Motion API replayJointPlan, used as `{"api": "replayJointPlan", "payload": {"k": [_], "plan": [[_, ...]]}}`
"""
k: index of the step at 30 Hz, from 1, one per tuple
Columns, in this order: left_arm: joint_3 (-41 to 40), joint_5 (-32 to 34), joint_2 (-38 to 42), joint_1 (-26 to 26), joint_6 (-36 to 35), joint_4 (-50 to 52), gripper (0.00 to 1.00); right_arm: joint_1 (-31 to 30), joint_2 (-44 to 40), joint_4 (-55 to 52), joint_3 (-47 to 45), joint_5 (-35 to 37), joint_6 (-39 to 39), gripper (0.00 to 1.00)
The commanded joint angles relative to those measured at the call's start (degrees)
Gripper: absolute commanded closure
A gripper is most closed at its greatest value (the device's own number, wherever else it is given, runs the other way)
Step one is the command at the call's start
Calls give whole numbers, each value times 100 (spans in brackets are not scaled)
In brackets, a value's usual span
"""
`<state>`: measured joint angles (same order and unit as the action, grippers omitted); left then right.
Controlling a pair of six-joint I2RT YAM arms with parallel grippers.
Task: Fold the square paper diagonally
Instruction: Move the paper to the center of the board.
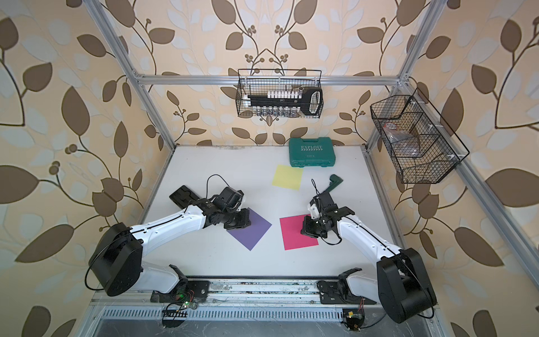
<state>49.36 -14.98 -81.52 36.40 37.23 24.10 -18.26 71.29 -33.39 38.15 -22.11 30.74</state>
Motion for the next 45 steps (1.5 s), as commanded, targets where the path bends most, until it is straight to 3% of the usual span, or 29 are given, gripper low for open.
{"api": "replayJointPlan", "payload": {"k": [1, 8, 16, 23, 27, 31, 37, 40, 45], "plan": [[-110, 89, -351, 29, 303, -151, 100, -16, 93, 177, -128, -30, 148, 100], [-4, 13, -1219, 28, 274, -422, 100, -19, 176, 286, -202, 5, 167, 100], [276, 421, -1878, -60, 258, -336, 100, -28, 599, 761, -328, 67, 381, 100], [656, 187, -2491, -846, 285, -585, 100, -66, 1272, 1179, -214, 92, 505, 100], [1290, 27, -2843, -1344, -7, -339, 100, -77, 1583, 1364, -105, 145, 620, 100], [1552, -102, -2917, -1443, -125, -205, 100, -87, 1666, 1419, 75, 194, 696, 100], [989, -176, -2550, -1399, -19, -408, 100, -226, 1110, 1044, 504, 370, 601, 100], [735, -370, -2287, -1345, -71, -572, 100, -388, 776, 887, 775, 353, 373, 94], [848, -558, -2045, -881, -230, -479, 100, -522, 833, 672, 1237, 148, 28, 71]]}}
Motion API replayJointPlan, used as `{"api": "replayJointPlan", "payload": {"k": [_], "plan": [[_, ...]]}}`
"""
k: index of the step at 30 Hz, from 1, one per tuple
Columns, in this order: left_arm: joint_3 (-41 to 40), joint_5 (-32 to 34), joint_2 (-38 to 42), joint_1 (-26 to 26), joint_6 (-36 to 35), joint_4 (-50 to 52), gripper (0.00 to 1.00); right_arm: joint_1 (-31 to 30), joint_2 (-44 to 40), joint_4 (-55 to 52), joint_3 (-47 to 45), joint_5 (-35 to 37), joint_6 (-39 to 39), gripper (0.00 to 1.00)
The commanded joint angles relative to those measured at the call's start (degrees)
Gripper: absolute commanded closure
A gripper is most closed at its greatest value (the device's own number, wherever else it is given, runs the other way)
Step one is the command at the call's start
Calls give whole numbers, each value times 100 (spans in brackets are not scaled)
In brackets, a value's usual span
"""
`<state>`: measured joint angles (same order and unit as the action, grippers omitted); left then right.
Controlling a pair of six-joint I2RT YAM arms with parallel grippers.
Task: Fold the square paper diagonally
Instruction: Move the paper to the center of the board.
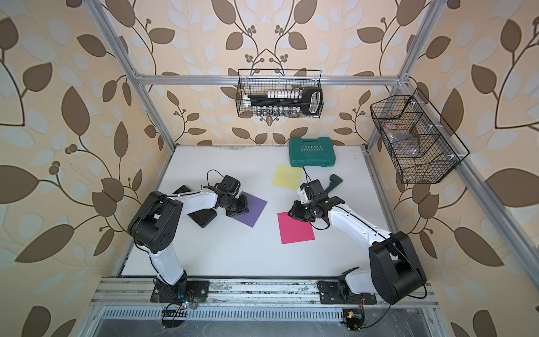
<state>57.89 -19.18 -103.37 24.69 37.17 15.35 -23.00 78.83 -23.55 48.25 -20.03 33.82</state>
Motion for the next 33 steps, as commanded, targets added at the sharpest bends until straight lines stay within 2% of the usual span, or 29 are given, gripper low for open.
{"api": "replayJointPlan", "payload": {"k": [1, 4, 7, 12, 14, 15, 16, 17, 20, 22, 27, 30, 33], "plan": [[53, -131, 125, 428, -197, 436, 100, -68, 150, -398, 338, -62, -335, 67], [180, -80, 91, 890, -72, 432, 100, -81, 294, -532, 536, -36, -428, 56], [278, -13, 27, 1219, 133, 384, 100, -81, 491, -635, 710, 27, -518, 31], [600, 300, 257, 1293, -6, 783, 98, -77, 962, -856, 1111, -8, -701, 16], [805, 398, 416, 1277, -149, 1069, 79, -97, 1115, -879, 1198, -22, -684, 15], [899, 398, 500, 1264, -211, 1202, 66, -120, 1186, -879, 1233, -42, -672, 14], [972, 427, 604, 1256, -244, 1325, 58, -169, 1242, -879, 1271, -38, -639, 14], [979, 473, 721, 1249, -229, 1416, 55, -242, 1285, -879, 1311, -36, -624, 15], [729, 473, 1220, 1063, -82, 1565, 48, -575, 1340, -856, 1342, 100, -446, 15], [402, 231, 1569, 846, 48, 1535, 48, -711, 1366, -686, 1172, 149, -142, 14], [-128, 111, 2032, 686, 65, 1658, 45, -704, 1439, 77, 516, 235, 555, 13], [-323, 140, 2367, 630, 88, 1696, 34, -705, 1573, 286, 371, 202, 691, 12], [-401, 19, 2340, 586, 26, 1691, 32, -623, 1664, 347, 277, 237, 747, 11]]}}
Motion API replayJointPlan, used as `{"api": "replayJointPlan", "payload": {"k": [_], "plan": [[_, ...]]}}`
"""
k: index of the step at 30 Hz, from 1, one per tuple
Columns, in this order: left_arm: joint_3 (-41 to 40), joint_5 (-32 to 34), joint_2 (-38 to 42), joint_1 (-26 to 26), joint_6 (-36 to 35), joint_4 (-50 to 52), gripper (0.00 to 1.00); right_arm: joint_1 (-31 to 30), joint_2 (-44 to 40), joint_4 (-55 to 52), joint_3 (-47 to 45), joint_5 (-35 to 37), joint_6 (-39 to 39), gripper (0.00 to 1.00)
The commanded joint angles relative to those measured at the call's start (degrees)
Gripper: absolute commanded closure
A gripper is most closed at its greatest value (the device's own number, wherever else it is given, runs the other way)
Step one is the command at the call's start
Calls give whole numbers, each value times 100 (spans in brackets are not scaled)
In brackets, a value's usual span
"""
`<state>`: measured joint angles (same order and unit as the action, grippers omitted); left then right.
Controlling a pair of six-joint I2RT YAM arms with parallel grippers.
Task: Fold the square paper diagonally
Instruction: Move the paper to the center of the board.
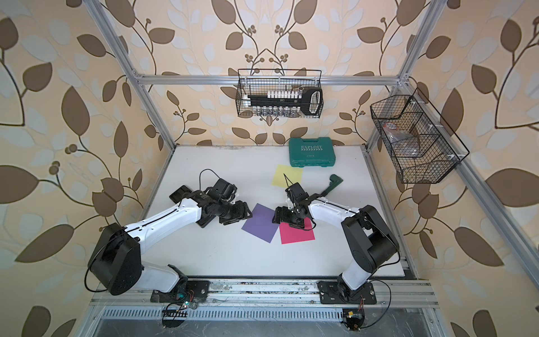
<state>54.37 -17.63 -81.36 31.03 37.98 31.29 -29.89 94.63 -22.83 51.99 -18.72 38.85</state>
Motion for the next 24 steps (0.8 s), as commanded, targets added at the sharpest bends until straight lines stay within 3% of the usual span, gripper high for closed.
{"api": "replayJointPlan", "payload": {"k": [1, 13, 18, 24], "plan": [[-49, -181, 99, -47, -95, 118, 32, 123, 76, 297, -162, 106, 269, 11], [-262, -242, 6, -110, -280, 92, 26, 1700, -970, 74, -1097, 183, 99, 9], [-469, -492, 15, -191, -326, -75, 25, 1573, -1266, -380, -530, 142, -565, 14], [-849, -783, 95, -419, -324, -486, 28, 798, -1154, -1159, 350, 316, -1123, 22]]}}
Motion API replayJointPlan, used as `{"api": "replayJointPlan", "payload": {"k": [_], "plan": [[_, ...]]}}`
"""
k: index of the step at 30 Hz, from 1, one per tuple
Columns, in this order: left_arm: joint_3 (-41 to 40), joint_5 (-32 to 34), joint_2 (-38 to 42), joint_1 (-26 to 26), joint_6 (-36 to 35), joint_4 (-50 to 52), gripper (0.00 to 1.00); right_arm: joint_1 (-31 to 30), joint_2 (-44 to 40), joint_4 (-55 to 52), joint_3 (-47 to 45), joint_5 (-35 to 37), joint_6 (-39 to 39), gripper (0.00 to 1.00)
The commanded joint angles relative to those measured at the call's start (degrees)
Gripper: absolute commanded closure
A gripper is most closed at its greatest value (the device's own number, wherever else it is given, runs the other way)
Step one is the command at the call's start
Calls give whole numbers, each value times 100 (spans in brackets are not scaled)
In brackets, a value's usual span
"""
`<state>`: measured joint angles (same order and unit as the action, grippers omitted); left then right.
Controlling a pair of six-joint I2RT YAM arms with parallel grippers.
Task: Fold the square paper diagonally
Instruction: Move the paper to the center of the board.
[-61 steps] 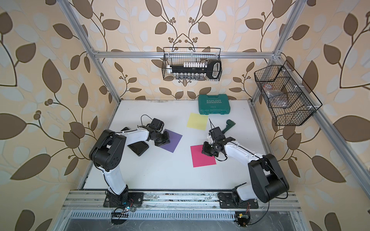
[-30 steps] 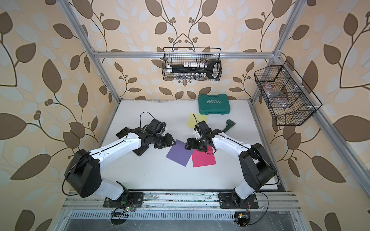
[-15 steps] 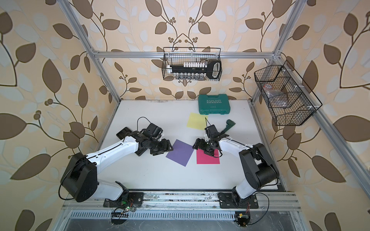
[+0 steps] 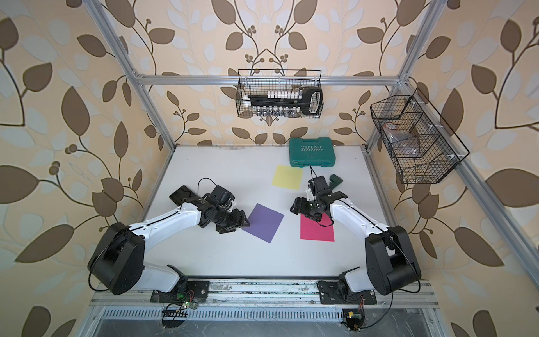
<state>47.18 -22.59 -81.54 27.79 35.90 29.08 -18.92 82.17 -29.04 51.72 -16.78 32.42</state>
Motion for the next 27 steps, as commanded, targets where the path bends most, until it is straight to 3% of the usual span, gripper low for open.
{"api": "replayJointPlan", "payload": {"k": [1, 6, 15, 20, 27], "plan": [[-166, -344, 91, -116, -113, -330, 29, -450, 263, -692, 568, 179, -563, 23], [-259, -412, -46, -151, -101, -407, 38, -881, 1139, -1074, 1271, 237, -829, 31], [-414, -399, -228, -156, 127, -670, 50, -887, 2012, -853, 1706, -2, -663, 41], [-279, -636, -336, -135, 185, -828, 58, -868, 2248, -813, 1854, -60, -618, 46], [151, -635, -744, 108, 406, -1000, 77, -617, 2371, -600, 1750, -335, -533, 47]]}}
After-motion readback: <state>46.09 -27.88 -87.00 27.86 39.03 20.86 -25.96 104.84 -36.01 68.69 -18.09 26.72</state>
